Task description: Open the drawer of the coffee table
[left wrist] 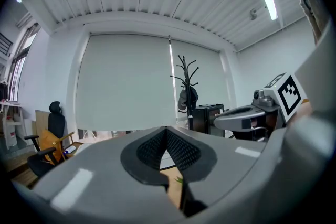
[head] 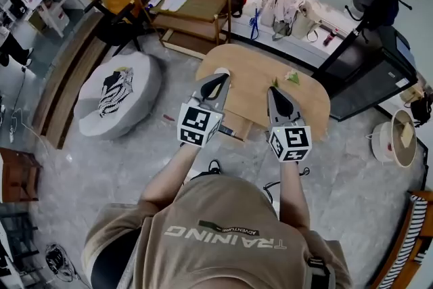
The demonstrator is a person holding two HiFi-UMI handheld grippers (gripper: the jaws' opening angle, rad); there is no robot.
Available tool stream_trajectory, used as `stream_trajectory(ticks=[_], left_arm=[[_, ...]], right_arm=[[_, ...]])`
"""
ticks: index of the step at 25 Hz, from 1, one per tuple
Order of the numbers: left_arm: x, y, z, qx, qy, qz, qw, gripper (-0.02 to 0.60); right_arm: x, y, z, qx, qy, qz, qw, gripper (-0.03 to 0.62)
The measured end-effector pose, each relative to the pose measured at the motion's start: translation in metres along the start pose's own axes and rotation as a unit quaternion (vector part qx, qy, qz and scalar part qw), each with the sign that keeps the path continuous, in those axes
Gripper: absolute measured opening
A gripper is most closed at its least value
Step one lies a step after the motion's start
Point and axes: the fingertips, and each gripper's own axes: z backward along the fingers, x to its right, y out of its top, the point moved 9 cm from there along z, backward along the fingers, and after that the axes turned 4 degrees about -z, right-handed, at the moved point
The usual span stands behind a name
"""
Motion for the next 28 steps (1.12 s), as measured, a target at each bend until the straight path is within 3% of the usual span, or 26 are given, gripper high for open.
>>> stream_trajectory(ticks=[9, 19, 28], left_arm=[[-0.033, -0.001, -0.038, -0.008, -0.023, 0.019, 0.9995, 0.006], [-0.028, 0.019, -0.055, -0.008, 0.004, 0.008, 0.9999, 0.006], [-0.007, 0.015, -0.069, -0.017, 0.003, 0.006, 0.9998, 0.006]], right_arm=[[0.009, 0.020, -0.030, 0.013, -0.026, 0.029, 0.999, 0.005], [0.035, 0.051, -0.037, 0.034, -0.039, 0.038, 0.998, 0.005], [0.043, 0.038, -0.029, 0.032, -0.033, 0.041, 0.998, 0.005]])
